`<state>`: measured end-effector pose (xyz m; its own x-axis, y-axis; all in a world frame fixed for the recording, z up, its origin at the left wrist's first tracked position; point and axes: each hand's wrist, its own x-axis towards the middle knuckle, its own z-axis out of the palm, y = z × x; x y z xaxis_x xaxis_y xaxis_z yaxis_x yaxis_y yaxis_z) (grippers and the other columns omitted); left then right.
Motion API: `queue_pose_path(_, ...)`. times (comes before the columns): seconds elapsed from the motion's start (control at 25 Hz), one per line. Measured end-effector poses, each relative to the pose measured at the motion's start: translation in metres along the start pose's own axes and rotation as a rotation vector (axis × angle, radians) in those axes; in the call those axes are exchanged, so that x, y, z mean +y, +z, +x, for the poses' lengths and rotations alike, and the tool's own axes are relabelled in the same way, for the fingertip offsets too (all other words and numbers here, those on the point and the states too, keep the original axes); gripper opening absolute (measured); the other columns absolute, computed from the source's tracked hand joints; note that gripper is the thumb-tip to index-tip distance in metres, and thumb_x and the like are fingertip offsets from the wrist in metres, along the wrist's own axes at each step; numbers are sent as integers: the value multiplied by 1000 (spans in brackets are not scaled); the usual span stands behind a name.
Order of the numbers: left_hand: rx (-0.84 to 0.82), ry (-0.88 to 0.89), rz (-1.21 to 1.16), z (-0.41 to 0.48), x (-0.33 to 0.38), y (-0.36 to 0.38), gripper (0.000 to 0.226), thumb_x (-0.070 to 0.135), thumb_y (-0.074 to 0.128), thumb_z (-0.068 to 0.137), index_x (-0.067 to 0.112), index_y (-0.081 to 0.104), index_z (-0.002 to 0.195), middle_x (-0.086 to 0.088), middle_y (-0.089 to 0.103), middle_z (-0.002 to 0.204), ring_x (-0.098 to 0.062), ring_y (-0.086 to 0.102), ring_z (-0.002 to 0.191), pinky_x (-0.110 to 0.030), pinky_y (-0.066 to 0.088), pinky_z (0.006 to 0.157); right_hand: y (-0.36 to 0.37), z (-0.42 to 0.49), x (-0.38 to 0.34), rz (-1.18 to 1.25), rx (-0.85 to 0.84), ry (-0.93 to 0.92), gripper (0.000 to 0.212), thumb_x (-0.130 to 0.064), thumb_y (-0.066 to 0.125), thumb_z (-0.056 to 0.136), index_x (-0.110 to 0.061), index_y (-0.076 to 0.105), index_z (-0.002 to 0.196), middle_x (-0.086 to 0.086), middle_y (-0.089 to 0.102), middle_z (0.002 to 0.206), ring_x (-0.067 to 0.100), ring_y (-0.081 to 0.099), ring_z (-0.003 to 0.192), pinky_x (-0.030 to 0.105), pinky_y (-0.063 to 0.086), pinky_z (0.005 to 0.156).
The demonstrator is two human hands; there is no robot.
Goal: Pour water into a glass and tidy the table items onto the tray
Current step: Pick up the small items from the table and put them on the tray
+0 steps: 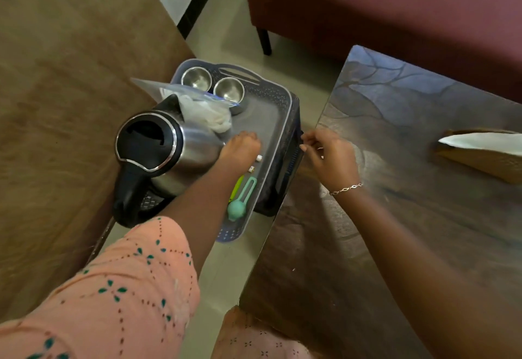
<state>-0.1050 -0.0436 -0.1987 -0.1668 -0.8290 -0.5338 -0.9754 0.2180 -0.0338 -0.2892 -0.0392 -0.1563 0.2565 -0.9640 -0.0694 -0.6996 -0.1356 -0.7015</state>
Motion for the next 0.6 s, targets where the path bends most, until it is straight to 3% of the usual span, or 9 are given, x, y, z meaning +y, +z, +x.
queue_pose_path(0.16, -96, 14, 12, 1, 0, 5, 27, -2, 46, 86, -3, 53, 113, -21, 51, 118, -38, 50, 112, -44, 43, 90, -8, -5, 13, -38, 26, 27, 13, -7, 61, 84, -4, 67, 95, 12, 68, 92, 20, 61, 82, 25, 47, 73)
queue_pose_path(0.32, -119, -28, -4, -8, 1, -7, 30, -7, 40, 87, -3, 50, 115, -22, 49, 120, -39, 48, 114, -44, 42, 91, -12, -8, 22, -54, 27, 18, 14, -10, 58, 86, -5, 66, 97, 12, 66, 95, 22, 60, 85, 34, 51, 76)
queue_pose_path(0.4, 1, -86, -107, -22, 8, -16, 31, -9, 45, 82, -2, 51, 112, -22, 52, 114, -38, 50, 108, -43, 42, 85, -15, -12, 29, -97, 46, 5, 16, -12, 56, 88, -5, 64, 99, 12, 63, 99, 25, 60, 85, 33, 48, 70)
queue_pose_path(0.52, 456, -91, -114, -46, 34, -11, 35, -7, 68, 62, 3, 59, 94, -17, 60, 90, -34, 58, 82, -37, 47, 65, -22, -27, 43, -170, 82, -45, 22, -11, 58, 86, -4, 61, 107, 15, 59, 109, 30, 58, 92, 33, 47, 68)
queue_pose_path(0.6, 607, -88, -127, -61, 62, -1, 31, 6, 64, 69, 7, 57, 100, -14, 62, 94, -33, 60, 89, -37, 51, 71, -29, -42, 53, -211, 75, -90, 28, -9, 63, 81, -2, 60, 108, 20, 57, 113, 36, 56, 100, 40, 51, 77)
